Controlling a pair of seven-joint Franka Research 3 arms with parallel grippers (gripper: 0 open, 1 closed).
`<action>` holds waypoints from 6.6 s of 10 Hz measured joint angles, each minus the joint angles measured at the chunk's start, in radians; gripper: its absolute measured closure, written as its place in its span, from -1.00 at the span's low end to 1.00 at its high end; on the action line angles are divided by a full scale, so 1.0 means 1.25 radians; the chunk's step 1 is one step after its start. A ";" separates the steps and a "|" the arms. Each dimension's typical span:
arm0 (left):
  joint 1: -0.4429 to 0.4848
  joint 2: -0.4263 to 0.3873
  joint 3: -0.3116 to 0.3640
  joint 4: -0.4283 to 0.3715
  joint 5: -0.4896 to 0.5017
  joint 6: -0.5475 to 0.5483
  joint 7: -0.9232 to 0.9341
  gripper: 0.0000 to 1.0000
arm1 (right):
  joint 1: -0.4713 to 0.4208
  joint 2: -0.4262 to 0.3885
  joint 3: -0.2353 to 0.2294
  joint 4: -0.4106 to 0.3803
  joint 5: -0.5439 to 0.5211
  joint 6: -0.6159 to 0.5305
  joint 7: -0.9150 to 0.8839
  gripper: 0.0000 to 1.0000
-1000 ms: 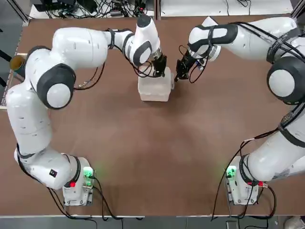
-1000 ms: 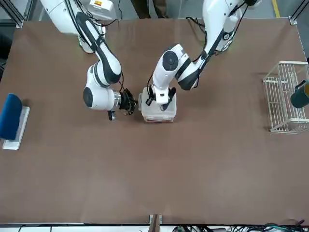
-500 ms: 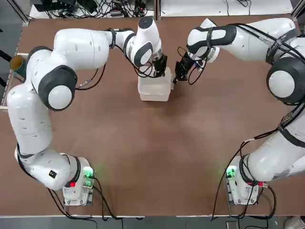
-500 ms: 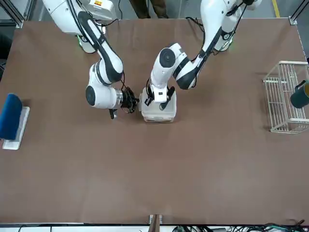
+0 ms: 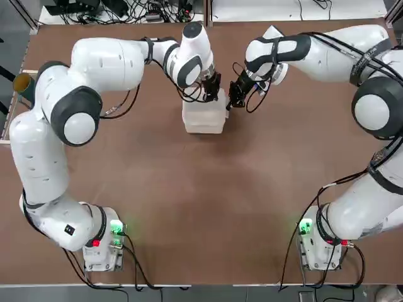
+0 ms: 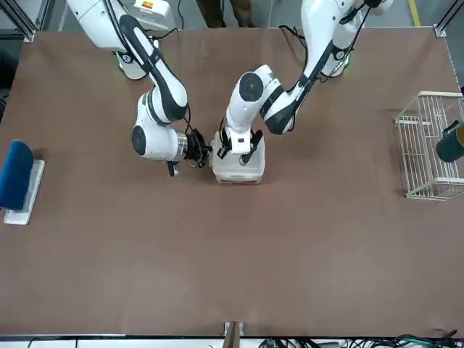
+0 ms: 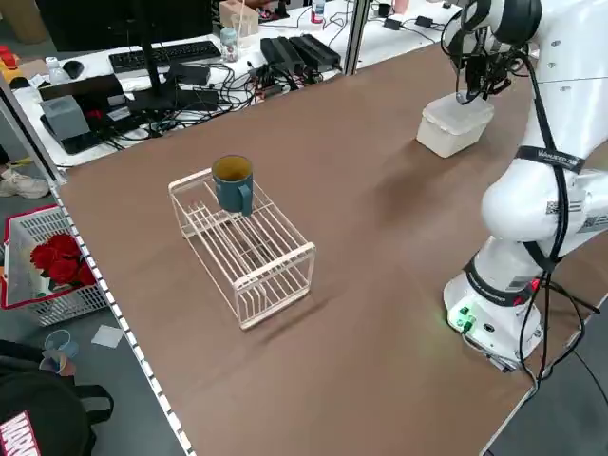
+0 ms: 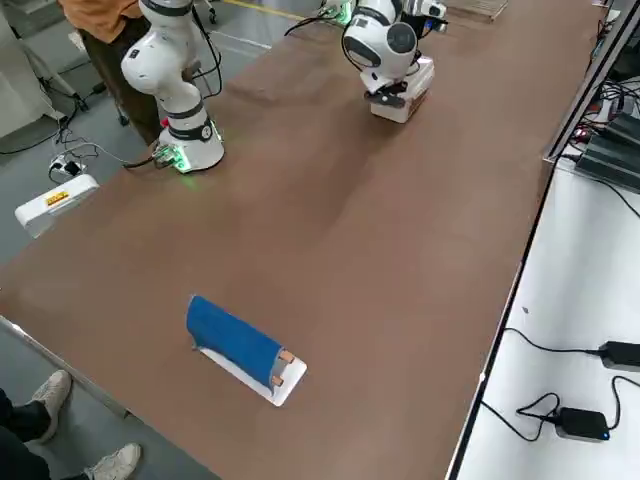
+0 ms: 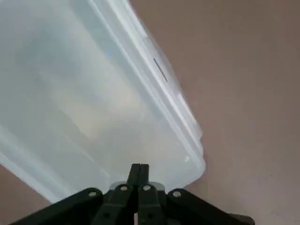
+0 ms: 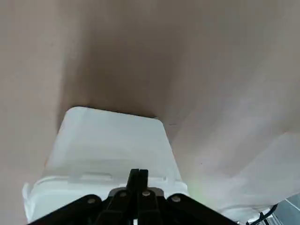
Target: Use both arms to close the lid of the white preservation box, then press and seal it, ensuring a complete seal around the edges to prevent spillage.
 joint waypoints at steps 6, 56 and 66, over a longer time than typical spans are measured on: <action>0.000 0.001 0.001 0.002 0.000 0.000 0.000 0.98 | 0.000 0.000 0.000 -0.005 0.000 0.011 -0.004 0.98; 0.110 -0.140 0.001 -0.148 0.032 -0.165 0.096 0.98 | 0.175 0.396 -0.064 0.748 -0.438 -0.301 -0.455 0.98; 0.112 -0.143 0.000 -0.154 0.034 -0.155 0.096 0.98 | 0.203 0.427 -0.061 0.761 -0.440 -0.277 -0.458 0.98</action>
